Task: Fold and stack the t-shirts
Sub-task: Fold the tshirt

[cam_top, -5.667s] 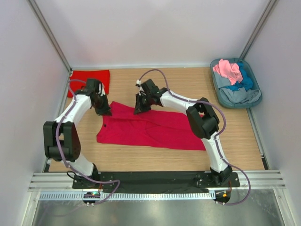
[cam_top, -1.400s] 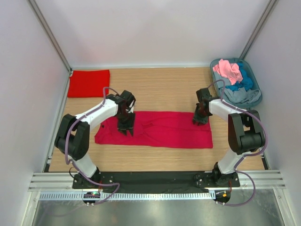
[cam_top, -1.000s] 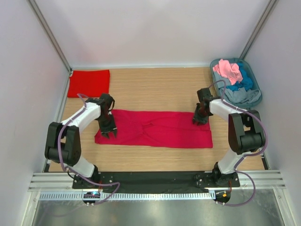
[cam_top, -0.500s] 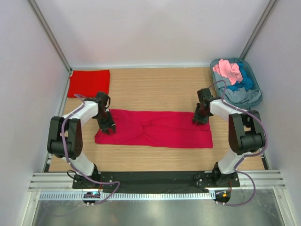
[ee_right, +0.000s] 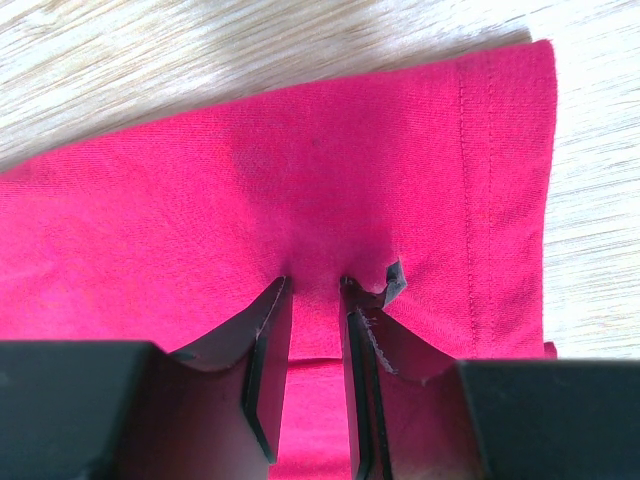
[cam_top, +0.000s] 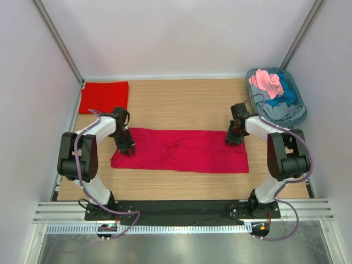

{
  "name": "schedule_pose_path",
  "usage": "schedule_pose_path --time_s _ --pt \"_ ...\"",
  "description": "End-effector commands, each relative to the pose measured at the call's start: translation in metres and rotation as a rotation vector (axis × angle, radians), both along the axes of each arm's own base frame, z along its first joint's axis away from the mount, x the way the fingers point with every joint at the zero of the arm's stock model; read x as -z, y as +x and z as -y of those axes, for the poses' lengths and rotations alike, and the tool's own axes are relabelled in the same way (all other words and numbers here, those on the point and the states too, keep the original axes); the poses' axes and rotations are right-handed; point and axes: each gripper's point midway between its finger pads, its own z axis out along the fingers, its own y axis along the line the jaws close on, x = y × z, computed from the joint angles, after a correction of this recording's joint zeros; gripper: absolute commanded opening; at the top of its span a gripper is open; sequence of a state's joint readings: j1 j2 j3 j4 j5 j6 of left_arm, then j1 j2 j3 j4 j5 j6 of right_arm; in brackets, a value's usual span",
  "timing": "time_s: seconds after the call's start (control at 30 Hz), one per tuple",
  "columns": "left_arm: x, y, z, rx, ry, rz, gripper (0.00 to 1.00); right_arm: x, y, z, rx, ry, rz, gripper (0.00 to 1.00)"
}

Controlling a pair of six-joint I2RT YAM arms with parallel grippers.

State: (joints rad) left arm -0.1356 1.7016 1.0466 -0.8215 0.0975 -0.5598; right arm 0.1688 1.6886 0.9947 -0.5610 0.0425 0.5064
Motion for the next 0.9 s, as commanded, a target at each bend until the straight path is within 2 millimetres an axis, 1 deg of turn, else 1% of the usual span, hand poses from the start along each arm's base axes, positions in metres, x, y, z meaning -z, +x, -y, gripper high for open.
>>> schedule_pose_path --time_s 0.0,0.07,0.17,0.2,0.23,0.27,0.3,0.33,0.37,0.5,0.73,0.87 --pt "-0.003 0.011 -0.003 0.005 0.011 0.028 0.29 0.005 0.003 -0.001 0.011 0.001 0.001 0.32" --pt "-0.002 0.010 -0.003 0.004 0.008 0.023 0.28 0.004 0.003 0.000 0.009 -0.001 0.004 0.33" --pt "0.000 0.010 -0.005 0.005 0.020 0.016 0.12 0.004 0.003 0.002 0.008 -0.013 0.003 0.32" --pt "-0.001 0.011 -0.008 0.003 0.037 0.016 0.02 0.003 0.002 0.004 0.014 -0.023 0.001 0.32" --pt "-0.001 0.011 -0.010 0.004 0.047 0.013 0.00 0.003 0.002 0.005 0.014 -0.028 0.001 0.32" --pt "-0.004 0.014 -0.012 0.005 0.062 0.019 0.00 0.003 0.002 0.006 0.015 -0.036 0.000 0.31" --pt "-0.005 0.011 -0.015 0.009 0.079 0.004 0.00 0.003 0.001 0.009 0.019 -0.048 -0.006 0.30" --pt "-0.007 0.013 -0.023 0.011 0.121 0.009 0.00 0.002 0.001 0.013 0.025 -0.062 -0.005 0.30" --pt "-0.012 0.015 -0.025 0.016 0.136 0.014 0.00 0.003 0.001 0.015 0.027 -0.070 -0.010 0.29" --pt "-0.018 0.016 -0.035 0.027 0.189 0.012 0.00 0.006 -0.003 0.021 0.030 -0.100 -0.023 0.29" --pt "-0.008 0.007 -0.033 0.035 0.178 -0.030 0.00 0.007 -0.003 0.025 0.042 -0.113 -0.019 0.29" --pt "-0.003 0.001 -0.037 0.040 0.196 -0.067 0.00 0.007 -0.003 0.029 0.052 -0.132 -0.018 0.29"
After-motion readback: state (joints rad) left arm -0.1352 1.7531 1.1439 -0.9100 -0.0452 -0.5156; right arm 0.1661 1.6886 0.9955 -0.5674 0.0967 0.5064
